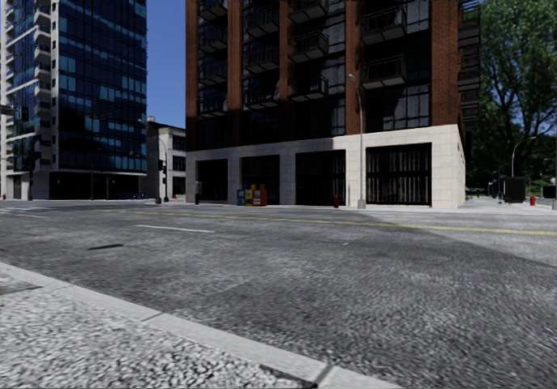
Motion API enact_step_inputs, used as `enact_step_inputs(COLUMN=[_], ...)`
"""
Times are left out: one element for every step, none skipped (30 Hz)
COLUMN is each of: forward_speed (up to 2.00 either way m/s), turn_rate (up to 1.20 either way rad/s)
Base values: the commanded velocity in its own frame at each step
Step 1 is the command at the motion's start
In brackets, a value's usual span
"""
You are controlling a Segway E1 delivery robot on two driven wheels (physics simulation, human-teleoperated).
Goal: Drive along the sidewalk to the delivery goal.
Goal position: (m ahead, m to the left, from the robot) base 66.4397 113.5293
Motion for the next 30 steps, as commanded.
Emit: enact_step_inputs(forward_speed=[0.0, 0.0, 0.0, 0.0, 0.0, 0.0, 0.0, 0.0, 0.0, 0.0, 0.0, 0.0, 0.0, 0.0, 0.0, 0.0, 0.0, 0.0, 0.0, 0.0, 0.01, 0.12, 0.29, 0.44, 0.53, 0.6, 0.6, 0.64, 0.66, 0.67], turn_rate=[0.55, 0.55, 0.55, 0.55, 0.55, 0.55, 0.55, 0.55, 0.55, 0.55, 0.55, 0.55, 0.55, 0.55, 0.55, 0.55, 0.55, 0.55, 0.55, 0.55, 0.55, 0.55, 0.55, 0.55, 0.55, 0.55, 0.55, 0.55, 0.55, 0.55])
